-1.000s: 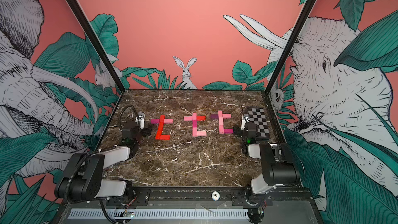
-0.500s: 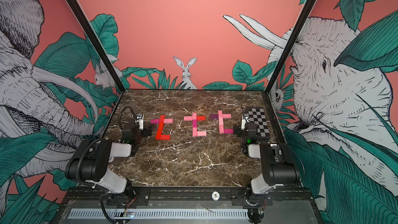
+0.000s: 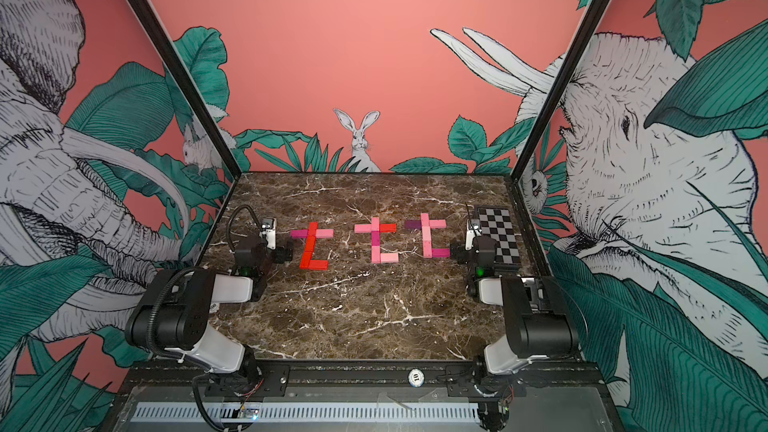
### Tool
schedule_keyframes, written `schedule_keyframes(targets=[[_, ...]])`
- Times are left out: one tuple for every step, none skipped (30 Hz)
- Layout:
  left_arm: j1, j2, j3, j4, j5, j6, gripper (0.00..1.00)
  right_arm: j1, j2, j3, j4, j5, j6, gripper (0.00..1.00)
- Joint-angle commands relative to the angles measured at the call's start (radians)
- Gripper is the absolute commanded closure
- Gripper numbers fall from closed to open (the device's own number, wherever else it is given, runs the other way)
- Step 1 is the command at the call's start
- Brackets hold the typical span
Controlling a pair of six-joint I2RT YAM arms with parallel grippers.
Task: Assemble the letter t with building blocks
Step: Reset both arms
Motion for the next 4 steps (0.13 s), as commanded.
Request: schedule_keyframes(targets=[[0.005, -0.019, 0.012, 0.012, 0.012, -0.017, 0.01, -0.003, 0.003, 0.008, 0.033, -0.004, 0.015, 0.02], [0.005, -0.019, 0.012, 0.012, 0.011, -0.017, 0.01, -0.004, 0.002, 0.006, 0.034, -0.004, 0.015, 0.02], [0.004, -0.019, 0.011, 0.012, 0.011, -0.016, 0.01, -0.004, 0.002, 0.004, 0.035, -0.004, 0.015, 0.02], [0.005, -0.019, 0.011, 0.013, 0.011, -0.016, 0.01, -0.004, 0.0, 0.003, 0.038, -0.002, 0.016, 0.01]])
